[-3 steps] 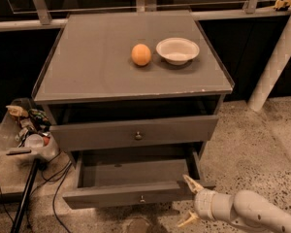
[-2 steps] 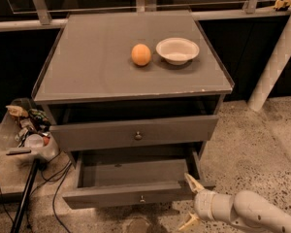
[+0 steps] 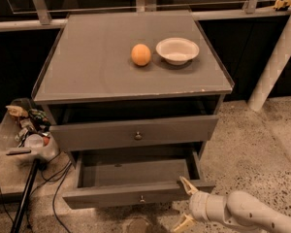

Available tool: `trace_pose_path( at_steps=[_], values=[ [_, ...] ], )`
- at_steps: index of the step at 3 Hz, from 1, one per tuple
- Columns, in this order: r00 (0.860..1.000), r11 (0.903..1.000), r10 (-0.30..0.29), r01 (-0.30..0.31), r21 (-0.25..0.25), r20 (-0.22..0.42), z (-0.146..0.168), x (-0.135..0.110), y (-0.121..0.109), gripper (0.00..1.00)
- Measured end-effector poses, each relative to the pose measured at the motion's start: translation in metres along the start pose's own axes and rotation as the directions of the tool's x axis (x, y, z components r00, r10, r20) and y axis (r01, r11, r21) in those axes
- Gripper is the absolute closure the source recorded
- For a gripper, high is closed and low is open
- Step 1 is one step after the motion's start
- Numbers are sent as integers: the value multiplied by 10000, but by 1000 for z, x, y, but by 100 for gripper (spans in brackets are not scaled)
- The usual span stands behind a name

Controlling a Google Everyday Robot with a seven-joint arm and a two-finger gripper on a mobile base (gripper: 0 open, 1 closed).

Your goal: Open middle drawer

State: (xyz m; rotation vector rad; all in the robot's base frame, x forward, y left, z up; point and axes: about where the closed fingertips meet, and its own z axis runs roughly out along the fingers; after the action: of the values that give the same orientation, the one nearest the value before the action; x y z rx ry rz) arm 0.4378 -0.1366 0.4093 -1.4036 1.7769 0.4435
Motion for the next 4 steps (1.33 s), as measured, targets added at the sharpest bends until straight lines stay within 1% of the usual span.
trace_pose_path(
  at_steps=[1, 2, 3, 4],
  values=[
    [9996, 9997, -233, 233, 49, -128, 0, -9, -7, 0],
    [9977, 9983, -568, 573, 140, -367, 2, -18, -25, 0],
    [9977, 9982, -584, 590, 141, -354, 2, -19, -26, 0],
    [9967, 9970, -775, 775, 19, -234, 36, -21, -52, 0]
  ],
)
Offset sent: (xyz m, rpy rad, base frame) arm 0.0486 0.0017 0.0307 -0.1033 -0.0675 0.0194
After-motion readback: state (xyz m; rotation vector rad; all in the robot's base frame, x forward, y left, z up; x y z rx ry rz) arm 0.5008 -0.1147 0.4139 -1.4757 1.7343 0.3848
